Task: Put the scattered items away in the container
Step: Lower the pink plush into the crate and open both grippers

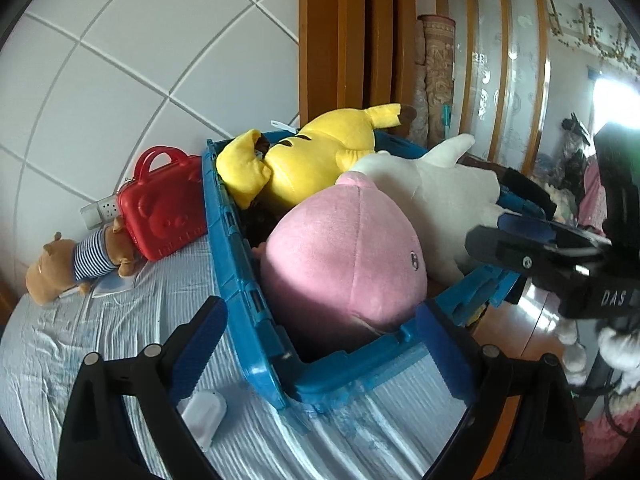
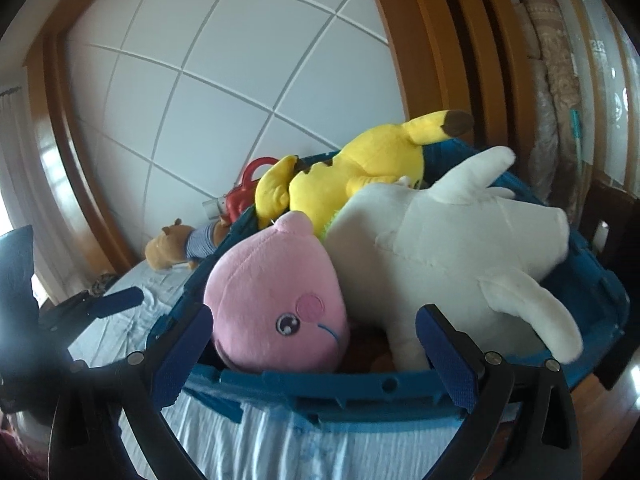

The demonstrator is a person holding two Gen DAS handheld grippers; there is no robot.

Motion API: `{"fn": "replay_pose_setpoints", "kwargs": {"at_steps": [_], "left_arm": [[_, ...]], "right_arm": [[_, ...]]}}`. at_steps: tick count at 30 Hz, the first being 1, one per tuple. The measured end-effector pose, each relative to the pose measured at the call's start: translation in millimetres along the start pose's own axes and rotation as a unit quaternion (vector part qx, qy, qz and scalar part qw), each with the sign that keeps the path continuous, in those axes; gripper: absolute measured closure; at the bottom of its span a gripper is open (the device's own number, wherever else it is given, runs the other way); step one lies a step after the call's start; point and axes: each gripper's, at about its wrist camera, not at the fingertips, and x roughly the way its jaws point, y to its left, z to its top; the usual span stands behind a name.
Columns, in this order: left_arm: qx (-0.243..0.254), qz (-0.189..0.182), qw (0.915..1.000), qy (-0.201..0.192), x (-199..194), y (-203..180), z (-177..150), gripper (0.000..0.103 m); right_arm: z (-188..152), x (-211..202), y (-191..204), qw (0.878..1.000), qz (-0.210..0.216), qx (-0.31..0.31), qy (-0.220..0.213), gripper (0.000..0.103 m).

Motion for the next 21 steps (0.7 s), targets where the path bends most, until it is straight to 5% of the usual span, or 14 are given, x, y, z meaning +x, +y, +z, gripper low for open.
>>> {"fn": "replay_pose_setpoints", "kwargs": {"at_steps": [21], "left_arm": [[-0.037, 0.066, 0.9971, 0.006, -52, 21, -45, 0.006]], "right_arm": [[-30, -14, 38, 1.0, 0.016, -0.024, 0.003, 0.0]]}}
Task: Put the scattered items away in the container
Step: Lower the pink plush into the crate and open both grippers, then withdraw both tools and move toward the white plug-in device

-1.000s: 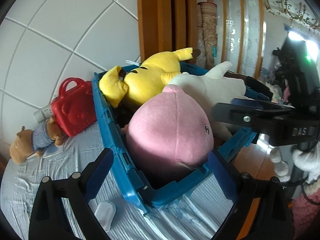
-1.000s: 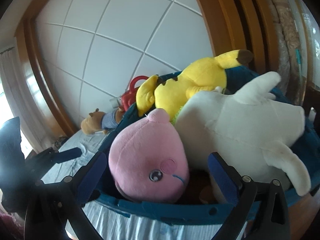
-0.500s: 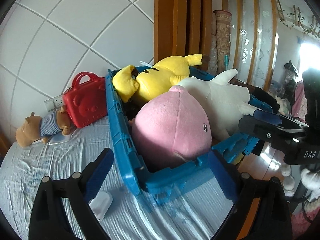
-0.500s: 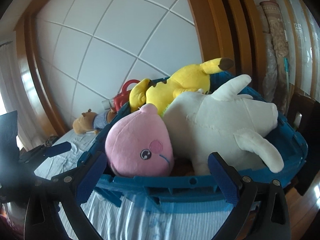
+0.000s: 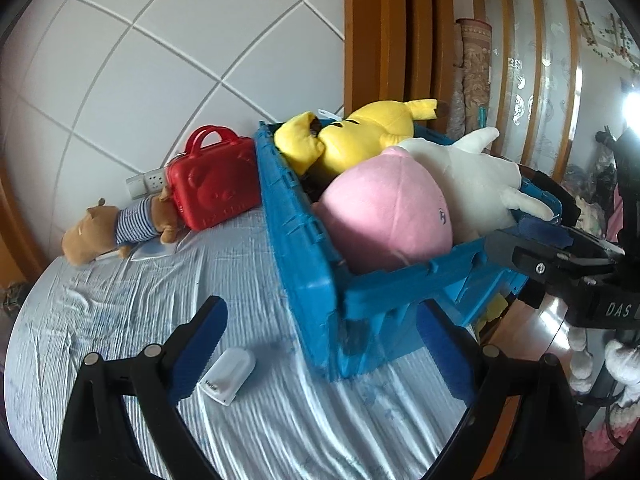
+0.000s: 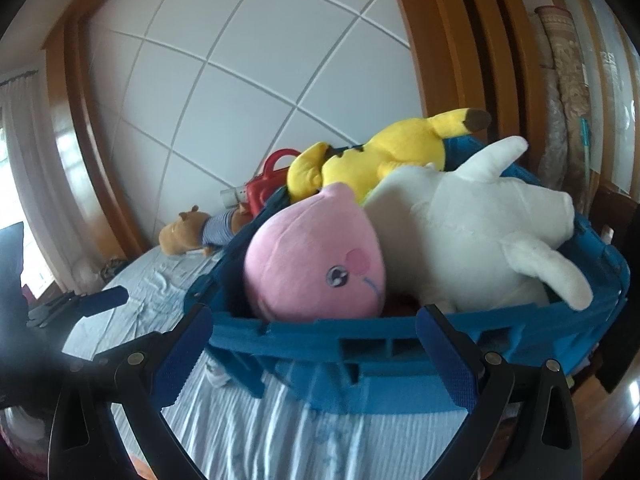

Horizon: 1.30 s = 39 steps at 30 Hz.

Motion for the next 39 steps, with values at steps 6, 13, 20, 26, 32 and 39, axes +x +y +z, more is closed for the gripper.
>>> {"fn": "replay_pose_setpoints", "kwargs": {"at_steps": [6, 13, 20, 26, 32, 39], "left_arm": [[0.002, -0.007, 0.9999, -0.009, -18, 31, -9, 0.006], [-0.006, -0.013, 0.9998, -0.009, -42, 87, -30, 0.006], [-0.011, -0.014, 0.9998, -0.002, -61, 142, -59, 0.006], [-0.023, -0.002, 0.9994, 0.028, -59, 188, -96, 0.006], [-0.047, 0.01, 0.9958, 0.078, -35, 225, -131, 0.006], [-0.067, 0.019, 0.9905, 0.118, 11, 245, -160, 0.006]], "right_arm": [[-7, -6, 34, 1.0, -0.021, -0.009, -0.006, 0.0], [-19, -13, 92, 0.999, -0.038, -0.014, -0.011, 0.0], [-45, -12, 155, 0.999, -0.04, -0.016, -0.008, 0.0], [-76, 0, 198, 0.999, -0.037, -0.004, 0.006, 0.0], [-104, 33, 226, 0.998, -0.022, 0.006, 0.053, 0.0], [-119, 79, 227, 0.994, -0.016, 0.02, 0.104, 0.0]]}}
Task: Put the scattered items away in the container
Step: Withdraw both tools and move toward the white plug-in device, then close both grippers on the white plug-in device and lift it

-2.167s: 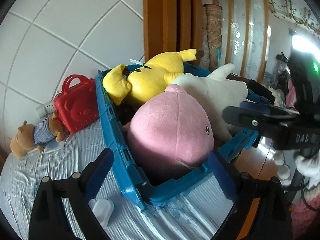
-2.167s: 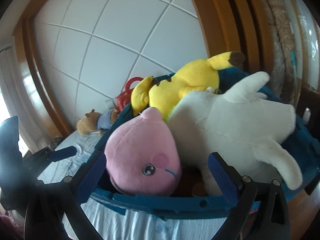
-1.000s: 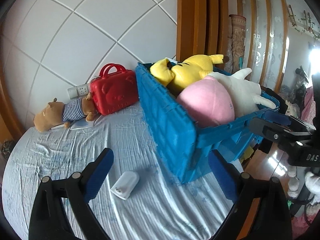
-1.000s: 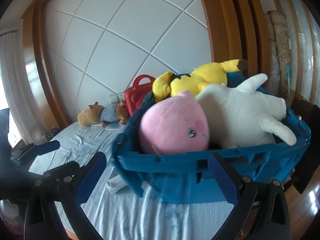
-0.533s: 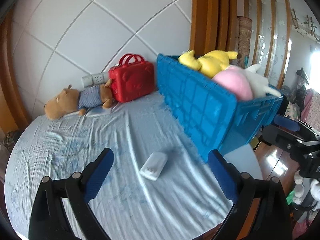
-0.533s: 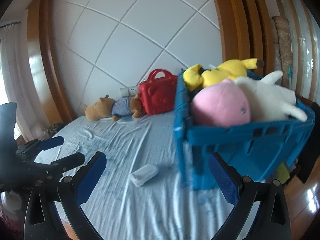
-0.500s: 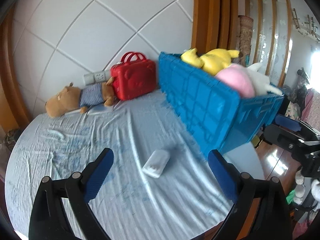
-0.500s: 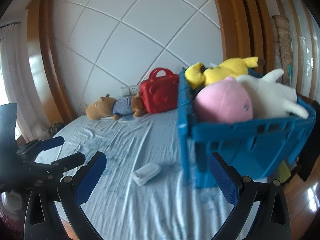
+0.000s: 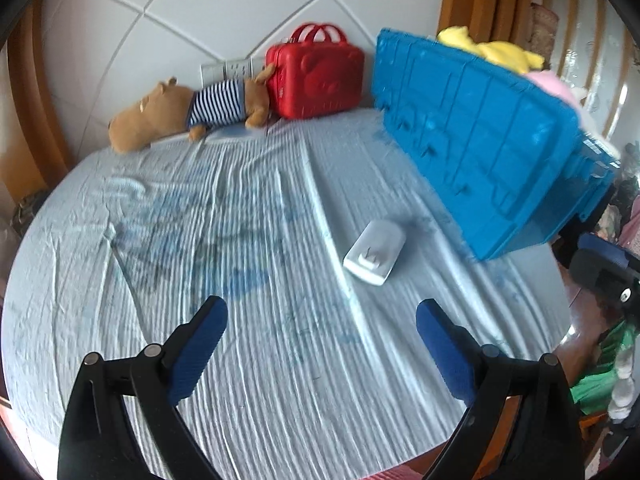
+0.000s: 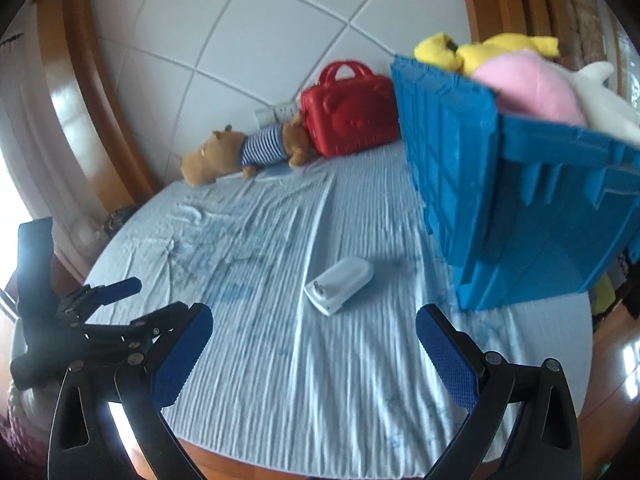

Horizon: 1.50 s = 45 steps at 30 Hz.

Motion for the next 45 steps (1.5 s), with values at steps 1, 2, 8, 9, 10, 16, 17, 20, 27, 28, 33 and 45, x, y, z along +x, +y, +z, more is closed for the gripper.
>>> {"fn": "replay_pose_setpoints", "kwargs": {"at_steps": [1, 2, 8, 9, 10, 16, 17, 20, 27, 28, 33, 45], "left_arm": [[-0.002, -0.001, 1.0, 0.006, 7, 0, -1, 0.006], [-0.003, -0.002, 0.9999, 0.012, 16, 0, -2, 0.006], [0.002, 0.012, 0.9988, 0.048, 63, -2, -1, 0.006], [-0.001, 0.015, 0.9984, 0.054, 70, -1, 0, 0.006], [-0.004, 0.018, 0.998, 0.06, 78, 2, 1, 0.006], [-0.002, 0.023, 0.9979, 0.061, 109, 2, 8, 0.006], [0.002, 0.017, 0.998, 0.061, 115, -1, 10, 0.006], [0.02, -0.009, 0.9973, 0.07, 137, -15, 13, 0.006], [0.084, -0.056, 0.9914, 0.084, 197, -48, 11, 0.006], [0.084, -0.059, 0.9911, 0.085, 203, -49, 12, 0.006], [0.076, -0.07, 0.9902, 0.094, 229, -47, 15, 0.018], [0.043, -0.074, 0.992, 0.093, 248, -11, 39, 0.045]], "right_arm": [[1, 7, -2, 1.0, 0.003, 0.002, 0.006, 0.0], [2, 14, -3, 1.0, 0.009, 0.003, 0.012, 0.0], [9, 65, -4, 0.997, 0.048, -0.002, 0.06, 0.011], [11, 76, -3, 0.996, 0.054, -0.005, 0.07, 0.016], [12, 87, -2, 0.995, 0.059, -0.006, 0.079, 0.024], [22, 150, -27, 0.991, 0.06, 0.026, 0.119, 0.042], [22, 155, -29, 0.991, 0.057, 0.028, 0.121, 0.043], [20, 168, -36, 0.989, 0.05, 0.033, 0.132, 0.05], [14, 185, -60, 0.99, 0.029, 0.058, 0.123, 0.05], [14, 188, -62, 0.991, 0.026, 0.06, 0.121, 0.05], [12, 200, -72, 0.991, 0.022, 0.065, 0.117, 0.048], [33, 272, -94, 0.984, 0.064, 0.102, 0.133, 0.041]]}}
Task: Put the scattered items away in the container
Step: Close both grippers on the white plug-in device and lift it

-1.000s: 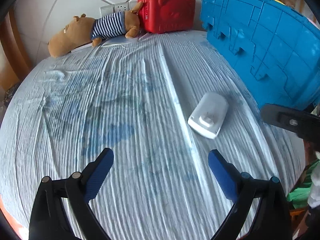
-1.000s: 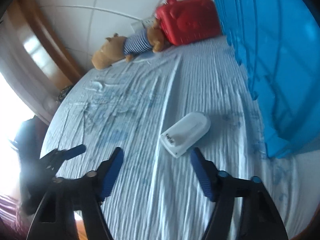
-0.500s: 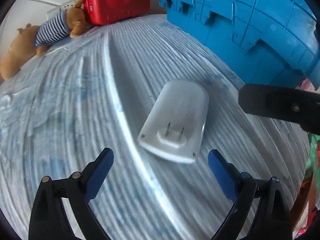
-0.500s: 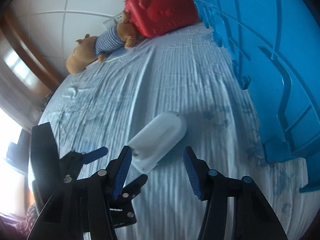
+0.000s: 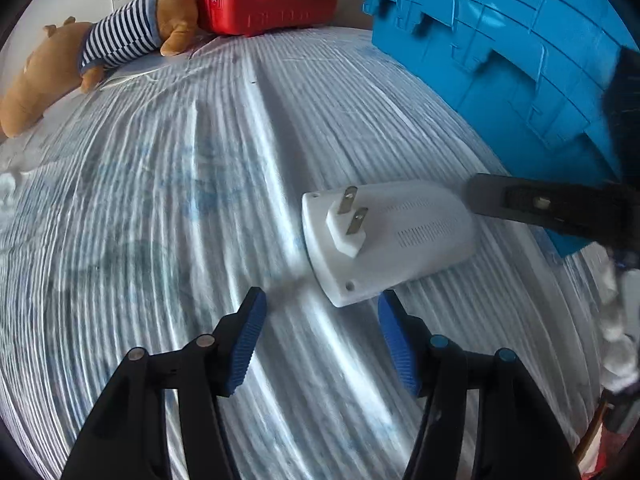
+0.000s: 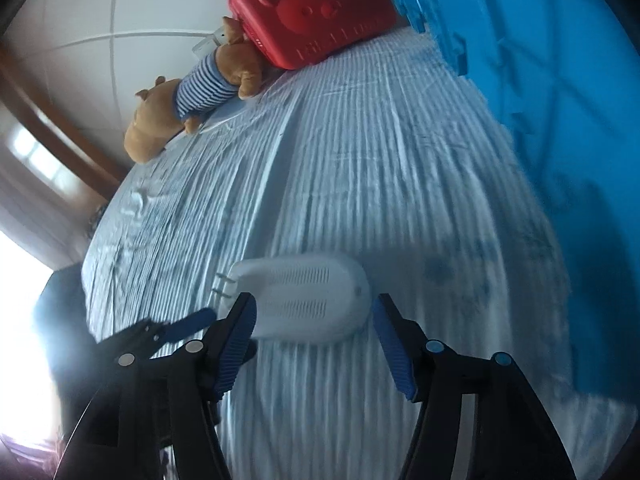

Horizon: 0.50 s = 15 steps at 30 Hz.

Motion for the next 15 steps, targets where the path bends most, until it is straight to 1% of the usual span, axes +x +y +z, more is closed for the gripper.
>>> {"fn": "replay_pose_setpoints", "kwargs": {"at_steps": [5, 6, 7, 8, 9, 10, 12, 14, 15], "left_arm": [[0.01, -0.008, 0.9999, -0.002, 6, -6, 6, 0.045], [0.013, -0.013, 0.9998, -0.003, 7, -7, 7, 0.045], [0.016, -0.018, 0.9997, -0.003, 8, -9, 9, 0.045], [0.02, -0.023, 0.9995, -0.004, 9, -10, 10, 0.045], [0.026, -0.028, 0.9992, -0.005, 11, -12, 13, 0.045], [0.033, -0.033, 0.9989, -0.006, 12, -13, 15, 0.045], [0.044, -0.044, 0.998, -0.009, 15, -16, 20, 0.045], [0.051, -0.053, 0.9972, -0.011, 17, -20, 22, 0.045], [0.054, -0.051, 0.9972, -0.012, 18, -22, 22, 0.045]], "right_arm": [[14, 22, -9, 1.0, 0.007, 0.003, 0.016, 0.04], [14, 26, -11, 1.0, 0.004, 0.007, 0.021, 0.037], [13, 27, -13, 1.0, 0.004, 0.011, 0.024, 0.031], [12, 29, -14, 1.0, 0.008, 0.013, 0.026, 0.027], [11, 31, -15, 0.999, 0.017, 0.013, 0.029, 0.019], [10, 32, -14, 0.999, 0.021, 0.008, 0.031, 0.018], [9, 33, -10, 0.999, 0.015, -0.01, 0.032, 0.018], [9, 35, -6, 0.999, 0.015, -0.026, 0.029, 0.022], [9, 35, -5, 0.999, 0.014, -0.032, 0.027, 0.025]]}}
